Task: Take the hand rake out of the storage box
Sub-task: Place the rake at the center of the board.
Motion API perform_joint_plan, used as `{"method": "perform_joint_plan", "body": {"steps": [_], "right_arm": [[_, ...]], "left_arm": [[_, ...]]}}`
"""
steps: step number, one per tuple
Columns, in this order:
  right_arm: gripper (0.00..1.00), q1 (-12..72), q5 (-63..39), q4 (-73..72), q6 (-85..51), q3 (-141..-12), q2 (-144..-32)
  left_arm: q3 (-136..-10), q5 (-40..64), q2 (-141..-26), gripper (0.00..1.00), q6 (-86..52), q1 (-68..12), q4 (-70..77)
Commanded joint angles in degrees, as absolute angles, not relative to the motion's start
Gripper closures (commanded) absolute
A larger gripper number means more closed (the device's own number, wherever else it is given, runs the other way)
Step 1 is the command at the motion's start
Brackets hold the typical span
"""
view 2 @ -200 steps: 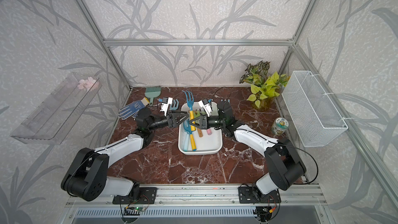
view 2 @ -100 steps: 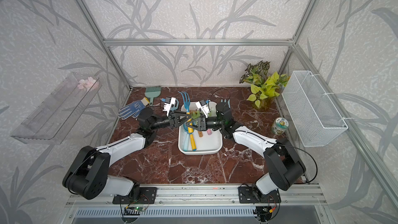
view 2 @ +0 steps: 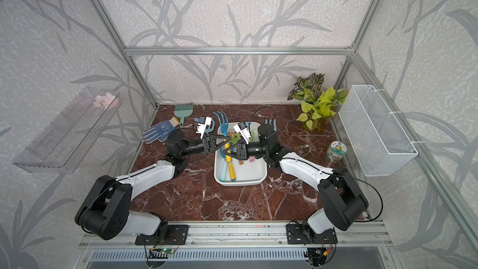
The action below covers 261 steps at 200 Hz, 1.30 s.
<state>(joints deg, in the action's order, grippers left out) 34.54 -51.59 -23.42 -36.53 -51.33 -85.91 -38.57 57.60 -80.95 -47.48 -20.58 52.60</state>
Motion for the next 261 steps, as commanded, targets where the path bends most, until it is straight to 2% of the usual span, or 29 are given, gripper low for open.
{"method": "perform_joint_plan", "body": {"steps": [1, 6, 17, 40, 74, 105, 118, 166, 201, 261], "right_arm": [[0.63, 34.4, -50.5, -22.8, -36.9, -51.4, -82.8], [0.54, 34.4, -50.0, -22.2, -37.0, -51.3, -82.6], [0.43, 34.4, -48.8, -21.3, -34.6, -50.9, -82.1], [0.31, 34.3, -44.6, -17.6, -31.3, -50.0, -80.2], [0.27, 34.3, -37.2, -10.8, -25.3, -48.8, -76.9], [0.26, 34.3, -29.6, -7.0, -20.6, -46.5, -74.7], [0.17, 34.3, -26.1, -5.2, -18.2, -45.6, -74.1], [0.00, 34.4, -14.0, -2.7, -13.4, -42.3, -72.6], [0.01, 35.0, -6.6, -2.3, -12.5, -40.5, -71.9], [0.01, 35.1, -5.0, -1.6, -13.1, -40.7, -72.6]], "left_arm": [[-39.8, 57.3, -79.1, 0.92, -42.6, -20.4, 50.5], [-39.9, 56.9, -78.7, 0.93, -41.7, -20.2, 48.9], [-40.4, 55.9, -77.4, 0.93, -38.9, -20.0, 43.4], [-42.1, 51.2, -73.6, 0.93, -30.4, -19.0, 27.6], [-46.6, 36.7, -69.1, 0.93, -18.1, -18.5, 3.7], [-49.8, 21.6, -69.2, 0.95, -15.2, -18.5, -5.8], [-52.2, 16.0, -69.9, 0.95, -14.0, -18.3, -10.5], [-59.9, 3.7, -75.4, 0.95, -11.4, -17.4, -22.5], [-65.4, 0.4, -80.6, 0.95, -11.7, -16.2, -27.6], [-77.0, 1.9, -93.3, 0.95, -9.3, -10.6, -36.4]]}}
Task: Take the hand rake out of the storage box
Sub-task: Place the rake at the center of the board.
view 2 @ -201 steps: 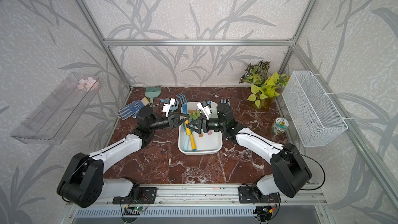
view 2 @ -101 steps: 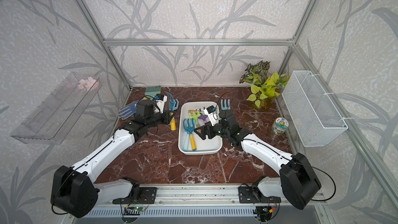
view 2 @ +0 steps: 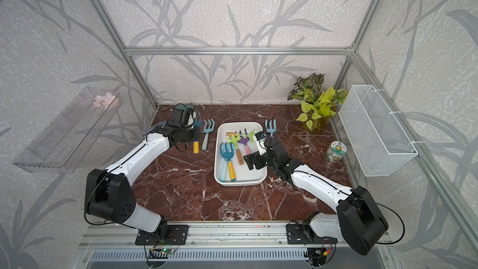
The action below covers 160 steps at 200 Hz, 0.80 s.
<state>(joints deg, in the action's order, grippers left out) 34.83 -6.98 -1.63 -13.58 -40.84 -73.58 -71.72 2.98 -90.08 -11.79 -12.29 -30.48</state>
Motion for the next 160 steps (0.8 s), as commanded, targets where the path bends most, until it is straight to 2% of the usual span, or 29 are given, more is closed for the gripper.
{"method": "perform_joint_plan", "body": {"steps": [1, 51, 160], "right_arm": [[0.01, 35.1, -4.9, -1.6, -13.1, -40.7, -72.5], [0.01, 35.1, -5.7, -2.7, -13.0, -39.6, -71.2], [0.01, 35.1, -7.2, -2.5, -12.8, -40.2, -72.2]], "left_arm": [[-77.3, 1.9, -93.6, 0.95, -9.2, -10.5, -36.6], [-91.1, -1.0, -107.4, 0.95, -3.9, -8.4, -46.4], [-101.7, -1.4, -124.2, 0.95, -1.7, -6.1, -47.7]]}}
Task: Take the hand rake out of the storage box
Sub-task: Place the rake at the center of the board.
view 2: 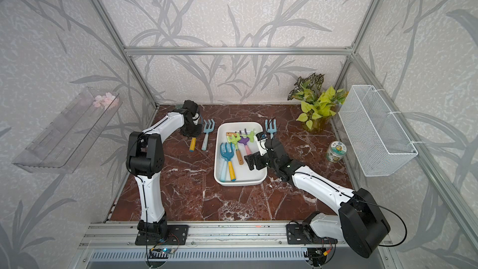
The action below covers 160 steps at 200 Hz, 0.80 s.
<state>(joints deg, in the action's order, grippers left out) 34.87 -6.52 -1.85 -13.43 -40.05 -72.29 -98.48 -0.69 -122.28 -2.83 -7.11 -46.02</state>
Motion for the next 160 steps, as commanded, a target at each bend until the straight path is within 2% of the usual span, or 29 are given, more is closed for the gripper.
{"method": "perform_joint_plan", "body": {"steps": [1, 72, 160], "right_arm": [[0.01, 35.1, -7.2, -2.5, -12.8, -40.2, -72.2], [0.01, 35.1, -7.6, -2.4, -12.9, -40.5, -72.6], [0.01, 35.2, -7.6, -2.0, -12.7, -40.9, -73.1]], "left_arm": [[-101.9, -1.4, -124.2, 0.95, -1.7, -6.0, -47.7], [-107.1, -1.6, -129.9, 0.89, -1.0, -5.2, -50.9], [-106.8, -1.2, -132.0, 0.80, -1.5, -4.2, -50.6]]}}
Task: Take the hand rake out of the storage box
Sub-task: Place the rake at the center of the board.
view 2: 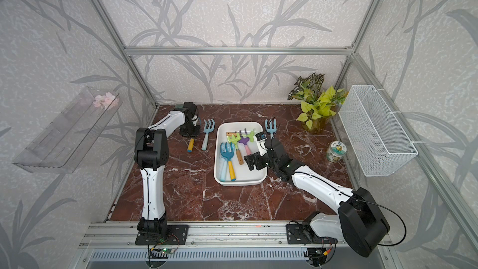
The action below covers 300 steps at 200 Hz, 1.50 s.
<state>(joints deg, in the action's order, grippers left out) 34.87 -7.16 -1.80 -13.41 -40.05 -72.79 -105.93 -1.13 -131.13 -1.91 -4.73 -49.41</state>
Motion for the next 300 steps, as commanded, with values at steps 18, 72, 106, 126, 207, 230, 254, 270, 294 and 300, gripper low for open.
{"method": "perform_joint_plan", "body": {"steps": [18, 72, 106, 126, 207, 230, 254, 270, 294, 300], "right_arm": [[0.01, 35.1, -7.6, -2.0, -12.7, -41.0, -73.1], [0.01, 35.2, -7.6, -1.9, -12.7, -40.9, -72.9], [0.01, 35.1, -7.6, -1.8, -12.7, -40.9, -72.9], [0.01, 35.0, -7.6, -1.8, -12.8, -40.9, -72.9], [0.01, 35.1, -7.8, -1.9, -12.7, -40.9, -72.8], [0.01, 35.1, -7.8, -1.8, -12.8, -40.9, -72.9], [0.01, 35.1, -7.9, -1.7, -12.7, -41.0, -72.9], [0.01, 35.1, -7.9, -1.6, -12.7, -41.0, -72.9], [0.01, 35.1, -7.7, -1.4, -12.7, -41.0, -72.4], [0.01, 35.1, -7.6, -1.2, -12.6, -41.1, -72.1]], "left_arm": [[-107.1, -1.2, -131.9, 0.77, -1.5, -4.1, -50.6], [-108.2, -0.3, -131.8, 0.73, -1.9, -4.0, -51.2], [-108.6, 0.6, -132.2, 0.73, -2.3, -4.0, -51.3], [-109.1, 1.5, -132.5, 0.76, -2.8, -4.0, -51.3], [-111.9, 3.9, -133.7, 0.80, -3.9, -4.0, -51.0], [-111.3, 3.6, -133.6, 0.70, -3.7, -4.0, -50.9], [-109.1, 3.0, -132.5, 0.49, -3.6, -4.0, -49.4], [-107.8, 2.3, -131.4, 0.44, -3.6, -4.0, -48.7], [-105.4, 1.5, -127.3, 0.42, -4.4, -4.2, -47.5], [-103.9, 1.4, -125.1, 0.41, -4.5, -4.3, -46.3]]}}
